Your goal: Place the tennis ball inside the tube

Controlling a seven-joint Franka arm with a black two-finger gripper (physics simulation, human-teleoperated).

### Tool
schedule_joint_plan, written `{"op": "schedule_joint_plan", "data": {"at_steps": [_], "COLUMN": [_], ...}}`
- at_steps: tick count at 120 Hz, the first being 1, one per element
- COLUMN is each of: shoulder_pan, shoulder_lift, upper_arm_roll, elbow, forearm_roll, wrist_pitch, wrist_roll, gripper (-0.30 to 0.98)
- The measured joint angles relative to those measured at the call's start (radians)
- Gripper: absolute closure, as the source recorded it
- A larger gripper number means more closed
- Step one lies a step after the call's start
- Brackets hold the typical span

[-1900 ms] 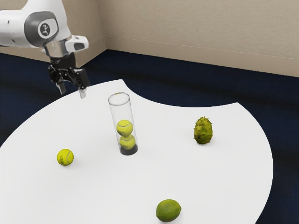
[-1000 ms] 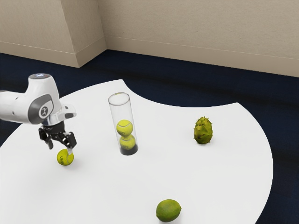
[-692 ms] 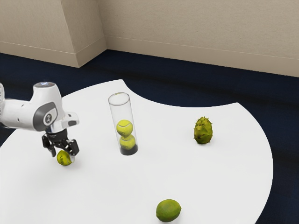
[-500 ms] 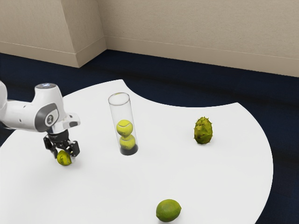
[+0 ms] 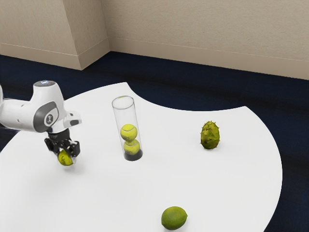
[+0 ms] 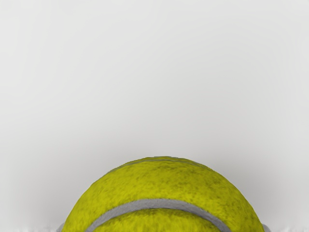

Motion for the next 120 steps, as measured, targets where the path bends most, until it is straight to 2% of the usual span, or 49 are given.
{"op": "schedule_joint_plan", "data": {"at_steps": [12, 18, 33, 44, 62, 82, 120], "shoulder_pan": [-0.003, 0.008, 0.032, 0.035, 0.018, -0.125, -0.130], "shoulder_lift": [-0.128, -0.167, -0.185, -0.179, -0.114, -0.023, 0.076], "upper_arm_roll": [-0.009, -0.029, -0.078, -0.102, -0.131, -0.144, -0.223], "elbow": [0.004, 0.064, 0.258, 0.344, 0.496, 0.631, 0.730], "forearm_roll": [-0.025, -0.049, -0.081, -0.091, -0.082, -0.051, -0.001], "wrist_pitch": [-0.066, -0.130, -0.296, -0.388, -0.495, -0.551, -0.540], "wrist_roll": [-0.013, -0.020, -0.036, -0.046, -0.060, -0.073, -0.093], "gripper": [0.46, 0.48, 0.51, 0.51, 0.49, 0.46, 0.37]}}
